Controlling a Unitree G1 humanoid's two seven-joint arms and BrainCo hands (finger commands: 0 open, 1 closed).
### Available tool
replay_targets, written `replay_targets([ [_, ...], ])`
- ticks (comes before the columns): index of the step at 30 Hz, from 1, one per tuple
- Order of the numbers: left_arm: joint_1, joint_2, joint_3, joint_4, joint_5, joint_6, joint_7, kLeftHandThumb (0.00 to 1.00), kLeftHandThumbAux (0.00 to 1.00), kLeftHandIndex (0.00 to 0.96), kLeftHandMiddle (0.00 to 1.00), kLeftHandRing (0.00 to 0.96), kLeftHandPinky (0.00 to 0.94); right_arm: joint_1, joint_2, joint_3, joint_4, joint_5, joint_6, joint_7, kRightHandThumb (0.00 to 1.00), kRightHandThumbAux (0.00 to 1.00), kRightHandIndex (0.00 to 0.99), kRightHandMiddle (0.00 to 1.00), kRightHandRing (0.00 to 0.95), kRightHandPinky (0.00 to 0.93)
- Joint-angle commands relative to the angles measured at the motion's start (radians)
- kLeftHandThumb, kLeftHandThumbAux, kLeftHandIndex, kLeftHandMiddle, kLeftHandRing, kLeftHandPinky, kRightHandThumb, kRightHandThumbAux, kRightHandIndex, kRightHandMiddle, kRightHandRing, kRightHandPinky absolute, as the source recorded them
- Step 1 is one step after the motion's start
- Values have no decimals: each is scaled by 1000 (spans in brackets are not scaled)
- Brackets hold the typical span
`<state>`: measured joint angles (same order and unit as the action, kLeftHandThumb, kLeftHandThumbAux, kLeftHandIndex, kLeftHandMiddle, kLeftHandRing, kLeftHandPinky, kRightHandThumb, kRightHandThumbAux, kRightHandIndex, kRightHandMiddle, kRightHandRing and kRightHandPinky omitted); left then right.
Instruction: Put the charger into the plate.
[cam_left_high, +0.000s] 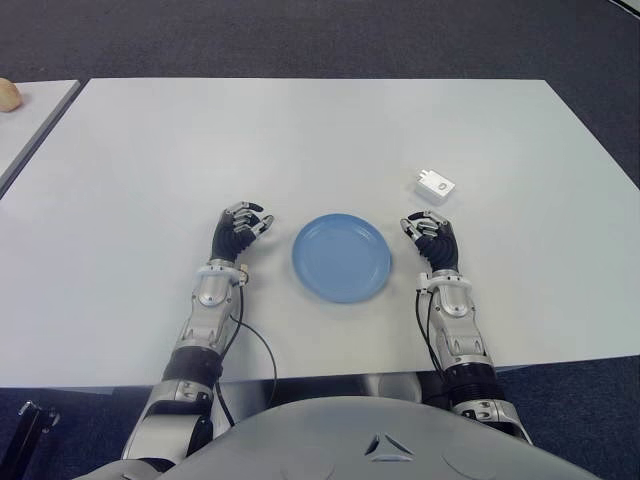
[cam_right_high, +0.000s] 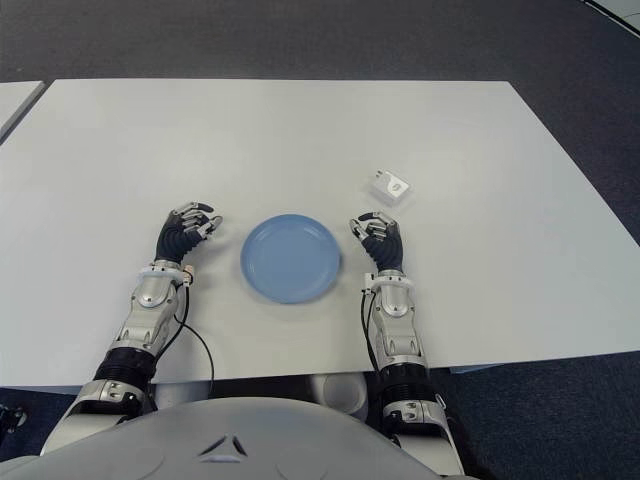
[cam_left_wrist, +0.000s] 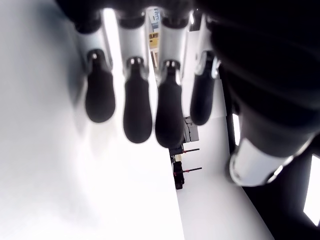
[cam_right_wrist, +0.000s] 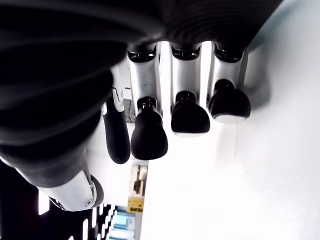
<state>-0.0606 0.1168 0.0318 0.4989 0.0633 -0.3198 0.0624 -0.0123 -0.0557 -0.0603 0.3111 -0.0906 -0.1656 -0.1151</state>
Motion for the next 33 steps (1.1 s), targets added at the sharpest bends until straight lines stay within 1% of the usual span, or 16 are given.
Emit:
replay_targets([
  [1, 20, -2, 1, 18, 7, 31, 3, 709, 718, 434, 637, 629, 616, 15, 6, 1, 30, 5, 24, 2, 705, 728, 436, 830, 849, 859],
  [9, 22, -3, 2, 12, 3, 31, -2, 709, 718, 434, 644, 635, 627, 14, 7, 0, 29, 7, 30, 1, 705, 728, 436, 826, 844, 853],
  [19, 22, -1, 0, 9, -1, 37, -9, 708, 719, 434, 650, 642, 628, 16, 6, 0, 20, 7, 55, 5, 704, 728, 435, 821, 836, 848],
  [23, 21, 0, 2, 10, -3, 40, -10, 708, 719, 434, 654, 647, 632, 17, 7, 2, 18, 4, 49, 1, 704, 728, 435, 823, 839, 850],
  [28, 21, 0, 1, 8, 2, 50, -4, 707, 719, 434, 666, 658, 640, 7, 3, 3, 14, -9, 7, -15, 704, 728, 434, 811, 834, 848],
  [33, 20, 1, 0, 11, 2, 41, -6, 707, 719, 434, 670, 659, 640, -13, -13, 18, -5, -70, -76, -63, 703, 729, 432, 794, 824, 850],
])
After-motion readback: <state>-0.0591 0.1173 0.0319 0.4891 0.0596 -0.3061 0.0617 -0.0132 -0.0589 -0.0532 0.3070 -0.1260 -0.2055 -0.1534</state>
